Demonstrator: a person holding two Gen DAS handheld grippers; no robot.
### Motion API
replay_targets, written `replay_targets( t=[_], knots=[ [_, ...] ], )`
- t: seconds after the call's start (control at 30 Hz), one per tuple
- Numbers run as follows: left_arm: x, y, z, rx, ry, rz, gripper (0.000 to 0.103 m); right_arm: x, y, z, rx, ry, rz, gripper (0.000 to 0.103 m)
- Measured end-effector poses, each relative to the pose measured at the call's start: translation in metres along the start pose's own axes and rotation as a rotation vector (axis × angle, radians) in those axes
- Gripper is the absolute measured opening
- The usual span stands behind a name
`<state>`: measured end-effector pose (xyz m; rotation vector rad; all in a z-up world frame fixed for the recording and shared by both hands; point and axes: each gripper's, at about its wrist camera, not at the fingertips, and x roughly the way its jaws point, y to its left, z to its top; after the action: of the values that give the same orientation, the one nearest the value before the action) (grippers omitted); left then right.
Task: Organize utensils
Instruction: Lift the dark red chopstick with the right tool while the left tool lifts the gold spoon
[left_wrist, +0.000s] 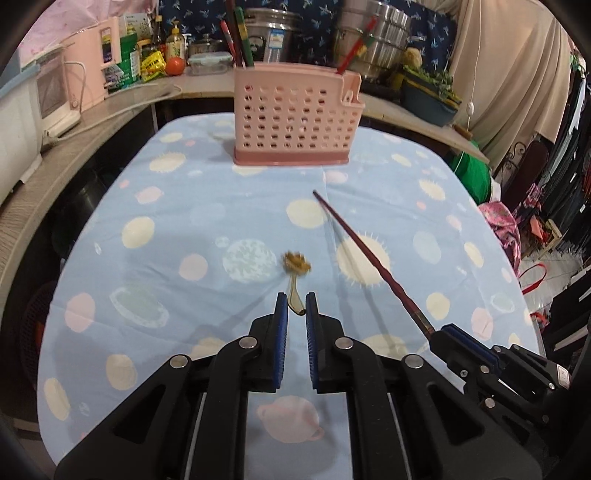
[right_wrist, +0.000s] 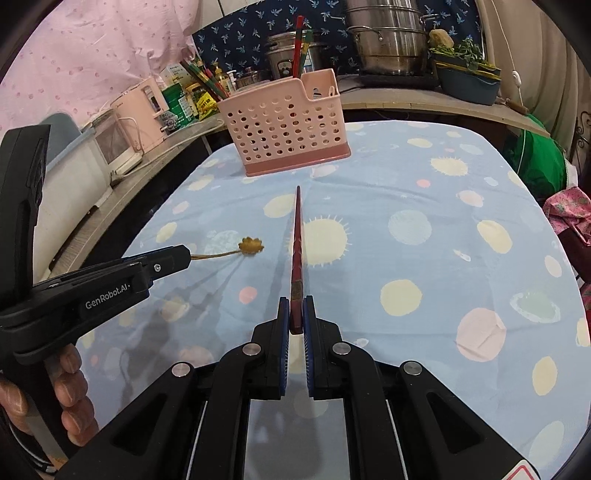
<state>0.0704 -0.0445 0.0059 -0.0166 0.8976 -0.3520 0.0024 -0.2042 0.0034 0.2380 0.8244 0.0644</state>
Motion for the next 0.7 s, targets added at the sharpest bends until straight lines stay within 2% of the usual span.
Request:
replay_targets(
  t=[0.13,0.43,0.7],
  knots=[
    [-0.012,0.003,0.015,0.000,-0.034,0.005,0.001,-0.015,0.002,0.018,0.010,-0.034,0.021,0.007],
    [-0.031,0.003,0.043,0.025,-0.080,0.009,0.001,-0.047,0.011,0.066,0.001,-0.130,0.043,0.007],
    [-0.054,-0.005,0.089,0.070,-0.146,0.009,0.001,-0.061,0.020,0.128,-0.041,-0.235,0.048,0.007]
  ],
)
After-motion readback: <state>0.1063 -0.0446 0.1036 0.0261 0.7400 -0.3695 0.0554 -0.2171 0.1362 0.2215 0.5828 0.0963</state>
